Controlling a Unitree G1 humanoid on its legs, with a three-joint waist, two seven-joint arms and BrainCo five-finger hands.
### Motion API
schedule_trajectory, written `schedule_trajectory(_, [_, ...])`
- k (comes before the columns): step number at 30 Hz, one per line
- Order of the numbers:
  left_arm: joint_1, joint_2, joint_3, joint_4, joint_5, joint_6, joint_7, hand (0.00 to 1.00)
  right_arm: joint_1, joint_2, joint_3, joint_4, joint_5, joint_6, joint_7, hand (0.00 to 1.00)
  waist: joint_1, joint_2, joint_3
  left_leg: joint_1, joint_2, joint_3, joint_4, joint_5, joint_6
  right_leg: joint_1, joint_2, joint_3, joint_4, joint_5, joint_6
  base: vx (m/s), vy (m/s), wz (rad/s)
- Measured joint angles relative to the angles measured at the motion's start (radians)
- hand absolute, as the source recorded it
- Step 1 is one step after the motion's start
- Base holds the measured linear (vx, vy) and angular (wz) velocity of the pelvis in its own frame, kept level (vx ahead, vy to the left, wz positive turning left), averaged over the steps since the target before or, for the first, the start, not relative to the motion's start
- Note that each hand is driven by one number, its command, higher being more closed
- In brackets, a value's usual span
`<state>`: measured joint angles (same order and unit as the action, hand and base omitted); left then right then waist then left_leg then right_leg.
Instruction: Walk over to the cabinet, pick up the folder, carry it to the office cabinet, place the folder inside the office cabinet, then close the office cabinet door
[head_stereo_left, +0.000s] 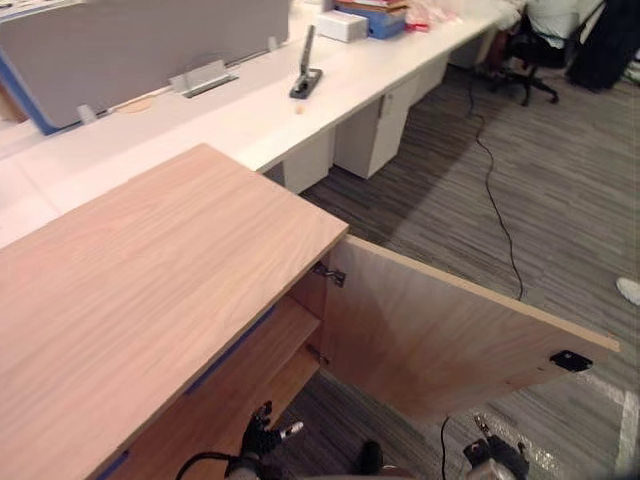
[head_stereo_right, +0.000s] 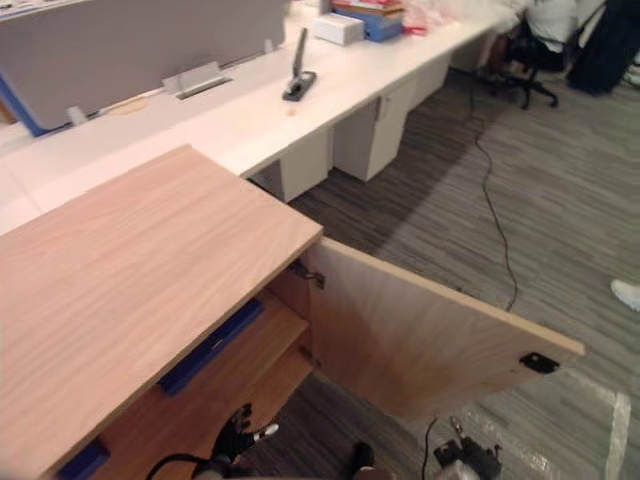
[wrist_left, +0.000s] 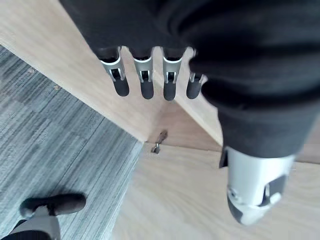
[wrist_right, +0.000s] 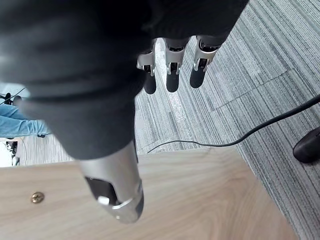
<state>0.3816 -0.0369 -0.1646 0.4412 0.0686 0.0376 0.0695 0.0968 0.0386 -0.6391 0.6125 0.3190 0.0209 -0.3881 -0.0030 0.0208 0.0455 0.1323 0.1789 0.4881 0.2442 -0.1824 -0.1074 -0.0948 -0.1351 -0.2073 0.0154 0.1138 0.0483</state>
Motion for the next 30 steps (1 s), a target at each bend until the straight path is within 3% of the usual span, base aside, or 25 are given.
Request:
schedule_trajectory(1, [0.002,0.004,-0.027,-0.004,-0.001,0.0,-0.01,0.0,-0.001,-0.012,-0.002,-0.001,-0.008,0.0,-0.002,0.0,0.0,0.014,-0.001,0.009,-0.029,-0.038,-0.096,-0.009,0.025,0.015,-0.001,0.002,-0.011,0.002,0.004,0.07,0.114,-0.17])
schedule_trajectory(2, [0.007,0.004,-0.045,-0.017,-0.004,0.001,-0.015,0.0,-0.002,-0.027,-0.005,-0.006,-0.013,0.001,-0.007,0.0,-0.003,0.038,-0.005,0.007,-0.039,-0.063,-0.16,0.053,0.058,0.022,0.016,0.004,-0.015,0.002,0.005,0.04,0.111,-0.29])
schedule_trajectory(4, [0.011,0.013,-0.052,-0.034,-0.004,0.005,-0.02,0.0,-0.015,-0.018,0.005,-0.04,-0.031,0.002,-0.007,0.0,-0.006,0.037,-0.01,0.008,-0.041,-0.053,-0.134,0.037,0.036,0.043,0.016,0.024,-0.047,0.016,0.025,0.04,0.073,-0.22])
schedule_trajectory(12, [0.023,0.031,-0.111,-0.087,-0.026,0.017,-0.02,0.0,-0.062,-0.054,-0.004,-0.151,-0.103,0.002,-0.009,0.0,-0.007,0.03,-0.003,-0.01,-0.057,-0.08,-0.112,0.037,0.036,0.056,0.002,0.025,-0.084,0.041,0.032,-0.04,0.009,0.03])
schedule_trajectory(16, [0.047,0.037,-0.137,-0.146,-0.031,0.019,-0.023,0.0,-0.106,-0.156,0.015,-0.197,-0.149,-0.002,-0.006,0.0,-0.004,0.036,0.009,-0.022,-0.051,-0.116,-0.084,0.027,0.047,0.063,0.002,0.017,-0.082,0.04,0.03,-0.09,-0.008,0.08])
schedule_trajectory(21, [0.09,0.045,-0.151,-0.18,-0.046,0.019,-0.058,0.0,-0.125,-0.258,0.088,-0.196,-0.209,-0.001,0.041,0.0,-0.009,0.047,0.029,-0.029,-0.047,-0.142,-0.082,0.002,0.03,0.069,0.002,0.013,-0.098,0.059,0.031,-0.12,0.012,0.02])
schedule_trajectory(30, [0.096,0.07,-0.142,-0.181,-0.091,0.021,-0.077,0.0,-0.182,-0.435,0.252,-0.119,-0.236,0.004,0.136,0.0,-0.051,0.057,0.029,-0.045,-0.051,-0.152,-0.058,-0.001,0.028,0.062,-0.003,0.017,-0.098,0.076,0.026,-0.05,-0.002,0.0])
